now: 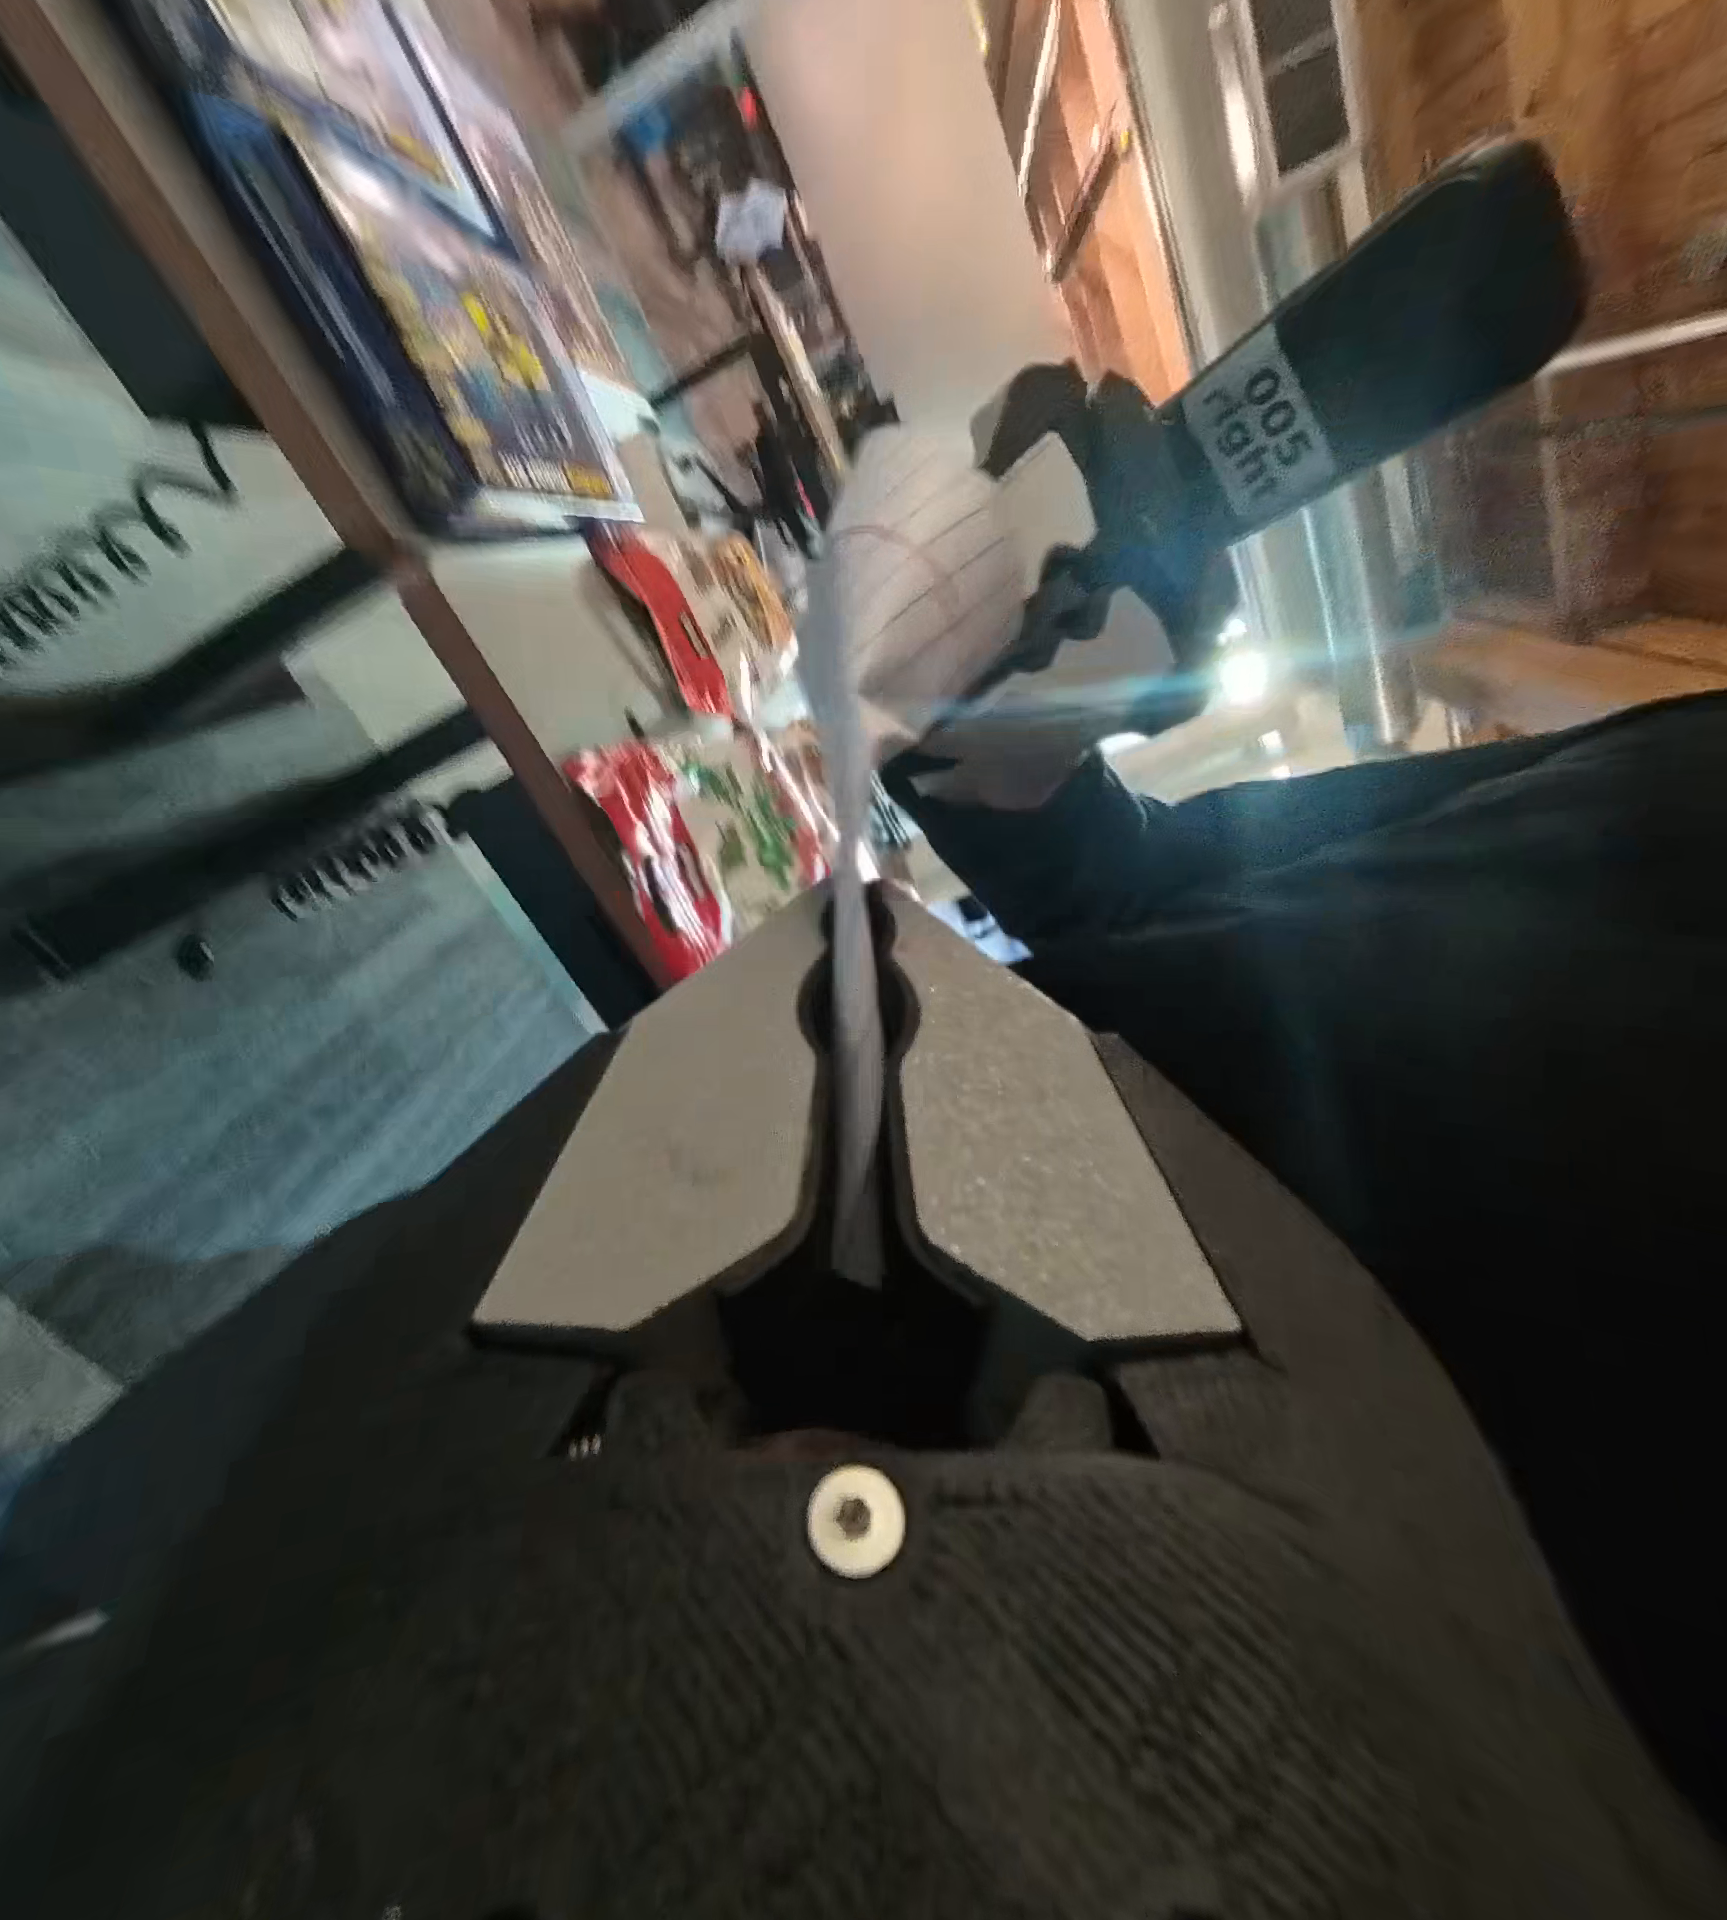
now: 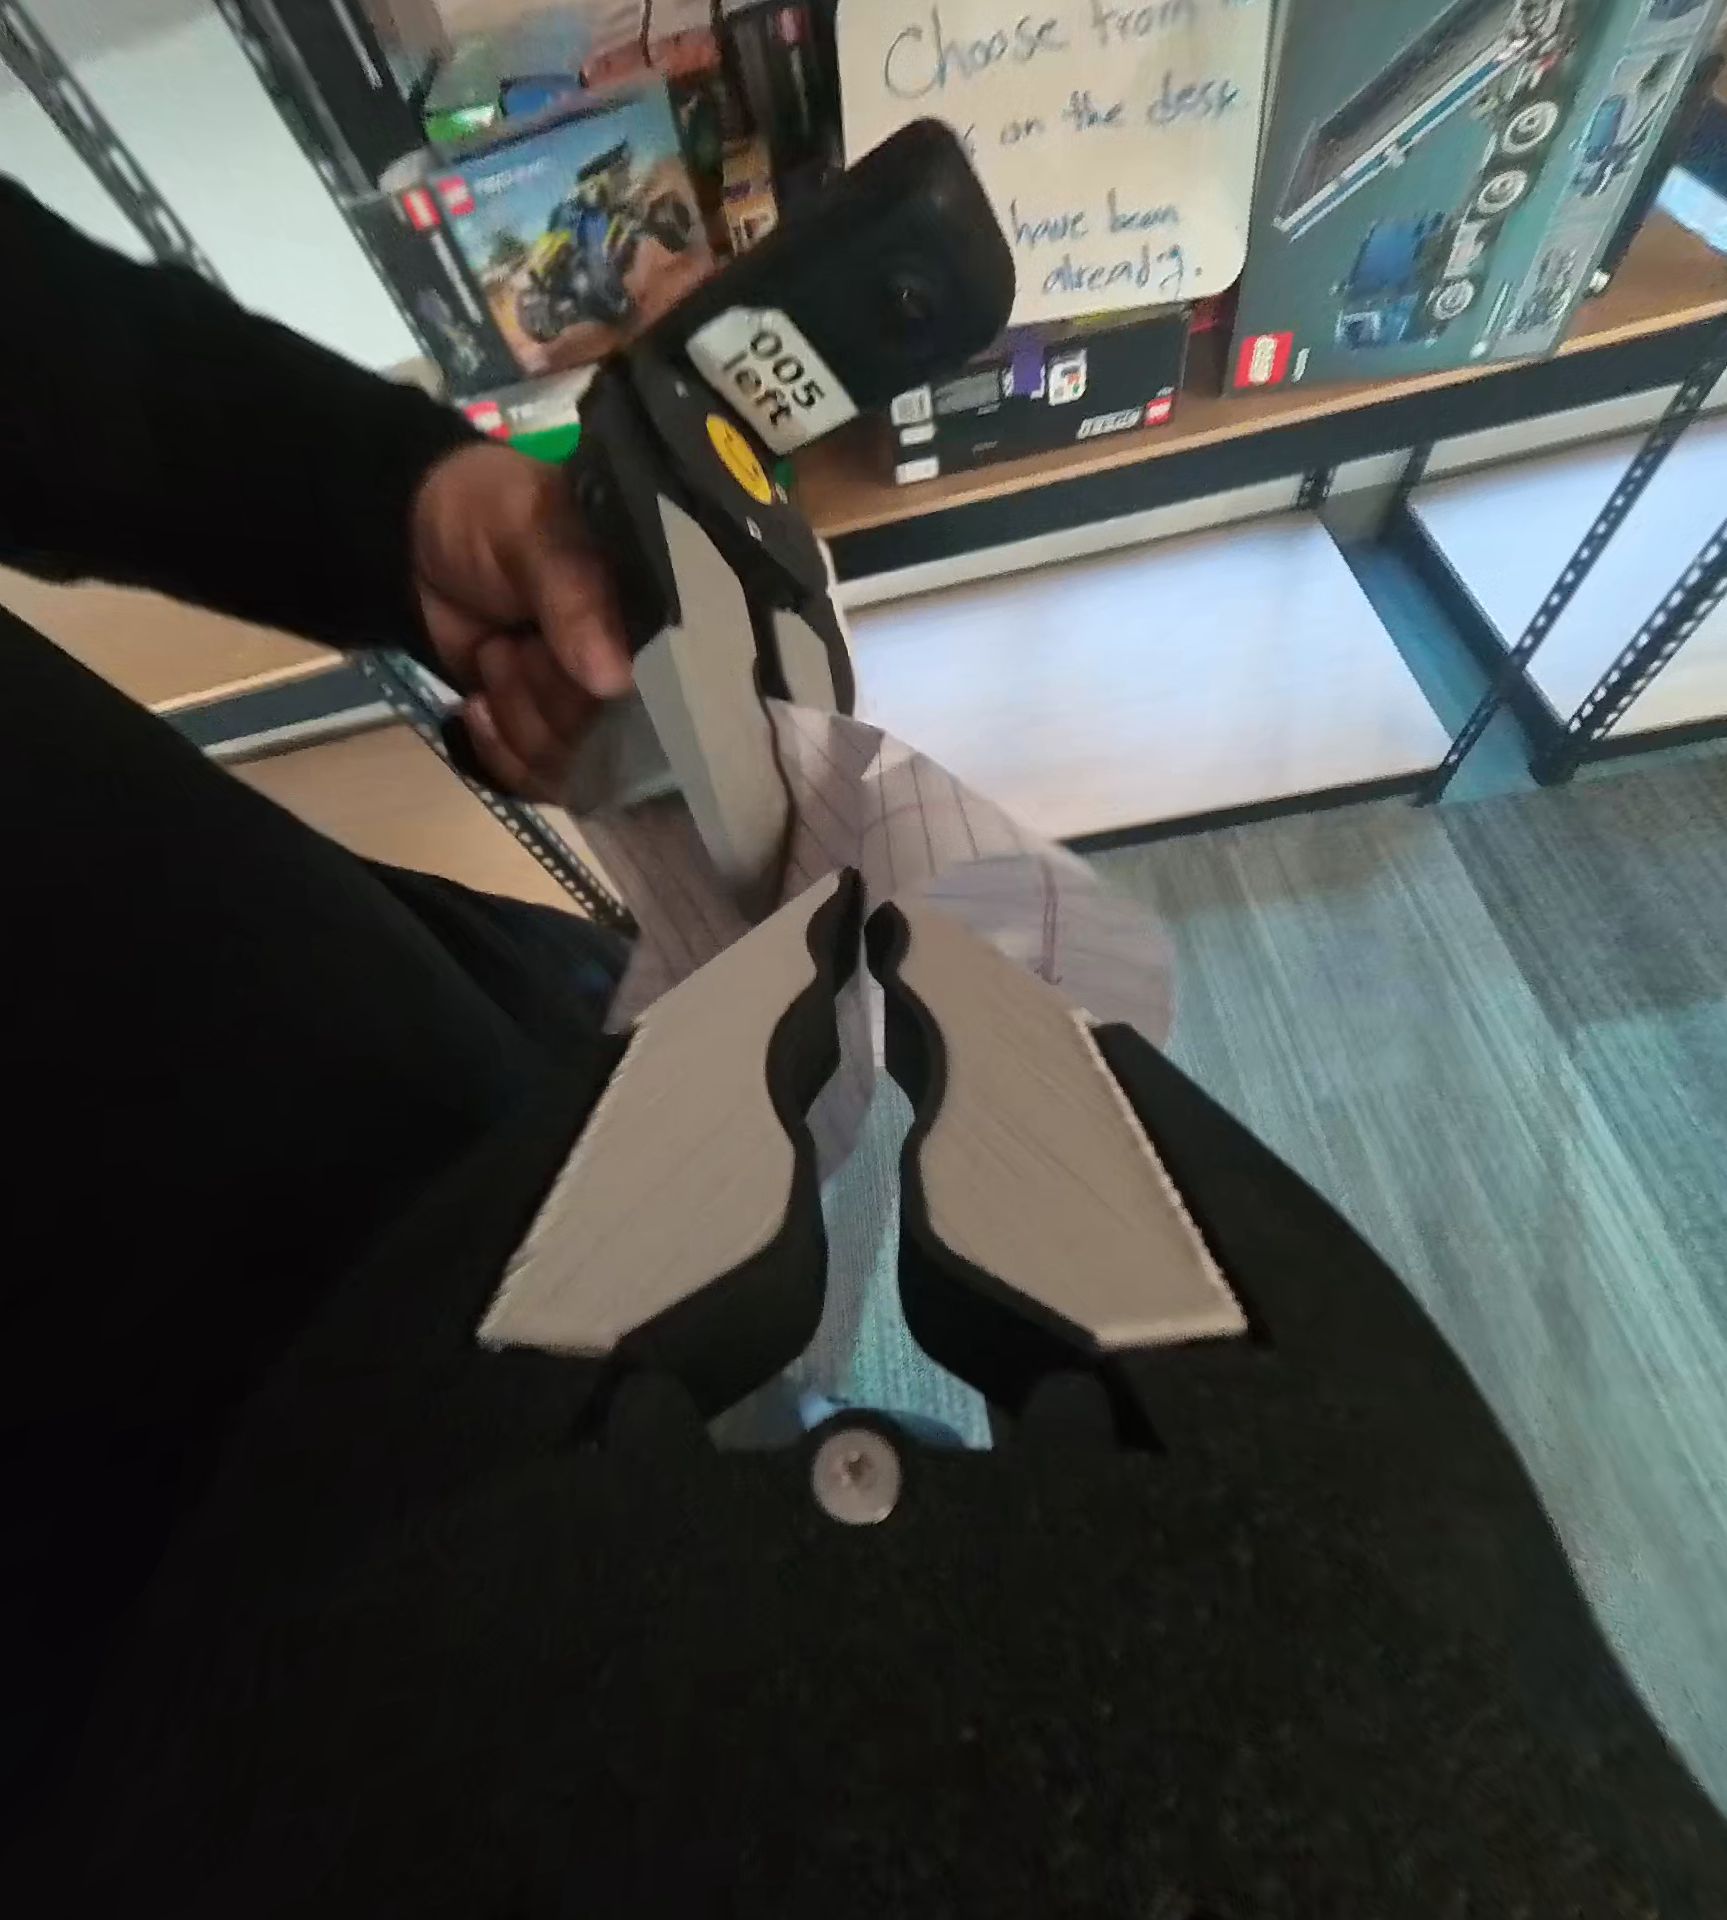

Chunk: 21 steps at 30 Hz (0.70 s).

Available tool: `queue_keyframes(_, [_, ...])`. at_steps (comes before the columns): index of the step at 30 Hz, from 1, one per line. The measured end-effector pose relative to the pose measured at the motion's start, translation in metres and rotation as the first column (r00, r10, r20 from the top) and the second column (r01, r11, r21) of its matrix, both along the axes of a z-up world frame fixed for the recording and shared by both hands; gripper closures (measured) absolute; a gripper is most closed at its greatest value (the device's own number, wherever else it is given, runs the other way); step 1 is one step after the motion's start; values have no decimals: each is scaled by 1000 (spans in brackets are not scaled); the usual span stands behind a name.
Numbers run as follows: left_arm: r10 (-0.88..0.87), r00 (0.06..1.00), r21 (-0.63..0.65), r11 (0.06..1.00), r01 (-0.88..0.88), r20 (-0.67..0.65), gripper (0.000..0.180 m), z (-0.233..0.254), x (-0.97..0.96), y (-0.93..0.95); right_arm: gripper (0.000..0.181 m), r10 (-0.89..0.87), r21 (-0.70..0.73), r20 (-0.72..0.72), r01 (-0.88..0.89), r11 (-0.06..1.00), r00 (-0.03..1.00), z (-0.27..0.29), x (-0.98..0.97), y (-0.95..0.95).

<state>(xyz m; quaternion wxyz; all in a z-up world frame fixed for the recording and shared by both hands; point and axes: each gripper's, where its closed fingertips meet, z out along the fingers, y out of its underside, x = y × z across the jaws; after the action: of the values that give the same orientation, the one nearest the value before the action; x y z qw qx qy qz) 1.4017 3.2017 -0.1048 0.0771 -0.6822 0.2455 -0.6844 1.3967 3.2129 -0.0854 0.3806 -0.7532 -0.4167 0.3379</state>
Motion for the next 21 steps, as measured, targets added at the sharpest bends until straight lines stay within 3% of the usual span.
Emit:
queue_keyframes(5, [124,988,-49,992,-120,91,180,-3,22,126,177,-8,25,-59,10,1000,998,8,12,110])
queue_keyframes(8, [139,980,-83,988,-128,143,180,-4,26,205,136,-20,-48,-93,15,999,995,-2,8,181])
queue_keyframes(12, [90,973,-161,985,-57,210,180,6,39,311,119,-97,-55,-16,96,994,995,-6,4,286])
queue_keyframes(14, [39,962,-184,983,12,272,180,27,46,356,127,-177,10,38,177,984,984,10,13,333])
queue_keyframes(17, [-51,967,-175,980,96,248,180,33,60,417,160,-241,119,106,228,966,965,18,28,407])
queue_keyframes(21, [-117,973,-50,990,129,198,180,32,76,491,161,-269,178,122,246,953,955,24,45,483])
